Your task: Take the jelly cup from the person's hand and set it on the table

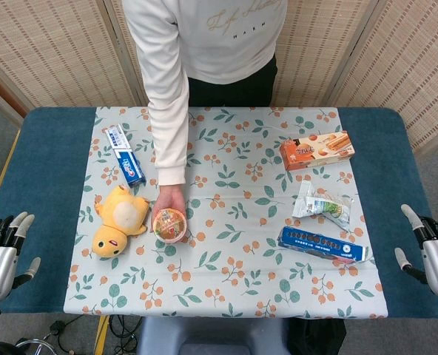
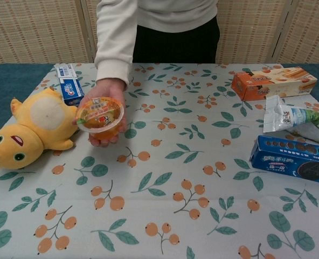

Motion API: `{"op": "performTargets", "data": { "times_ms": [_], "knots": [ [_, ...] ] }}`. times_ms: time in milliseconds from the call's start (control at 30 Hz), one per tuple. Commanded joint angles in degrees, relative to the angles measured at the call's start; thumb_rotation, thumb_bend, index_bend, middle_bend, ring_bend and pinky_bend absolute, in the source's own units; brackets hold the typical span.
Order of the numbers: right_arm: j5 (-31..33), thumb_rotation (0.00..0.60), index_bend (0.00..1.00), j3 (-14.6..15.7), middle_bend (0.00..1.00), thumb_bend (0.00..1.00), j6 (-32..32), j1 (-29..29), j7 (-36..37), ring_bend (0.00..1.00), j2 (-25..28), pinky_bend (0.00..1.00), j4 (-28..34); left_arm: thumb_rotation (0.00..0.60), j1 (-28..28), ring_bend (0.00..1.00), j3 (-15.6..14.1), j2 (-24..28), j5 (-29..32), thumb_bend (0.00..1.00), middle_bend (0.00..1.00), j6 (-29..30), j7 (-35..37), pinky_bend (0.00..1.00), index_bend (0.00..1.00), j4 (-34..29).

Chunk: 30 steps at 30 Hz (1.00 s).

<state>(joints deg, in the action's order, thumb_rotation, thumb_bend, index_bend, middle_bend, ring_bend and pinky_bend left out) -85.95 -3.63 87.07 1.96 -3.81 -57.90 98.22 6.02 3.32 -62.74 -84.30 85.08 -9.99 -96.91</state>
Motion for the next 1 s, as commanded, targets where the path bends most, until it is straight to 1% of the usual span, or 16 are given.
{"op": "performTargets", "data": {
  "times_ms": [33,1000],
  "knots": [
    [0.0,0.600,0.09,0.0,0.22,0.35,0.1,-0.1,0.0,0.19,0.0,0.41,0.0,0.600,0.0,0.01,0.0,0.0,0.0,0.32,0.00,0.0,0.0,0.00,0.05,0.0],
    [0.4,0.600,0.09,-0.3,0.22,0.35,0.5,-0.4,0.4,0.19,0.0,0.41,-0.4,0.600,0.5,0.01,0.2,0.4,-0.3,0.32,0.00,-0.1,-0.5,0.00,0.05,-0.6]
  ]
}}
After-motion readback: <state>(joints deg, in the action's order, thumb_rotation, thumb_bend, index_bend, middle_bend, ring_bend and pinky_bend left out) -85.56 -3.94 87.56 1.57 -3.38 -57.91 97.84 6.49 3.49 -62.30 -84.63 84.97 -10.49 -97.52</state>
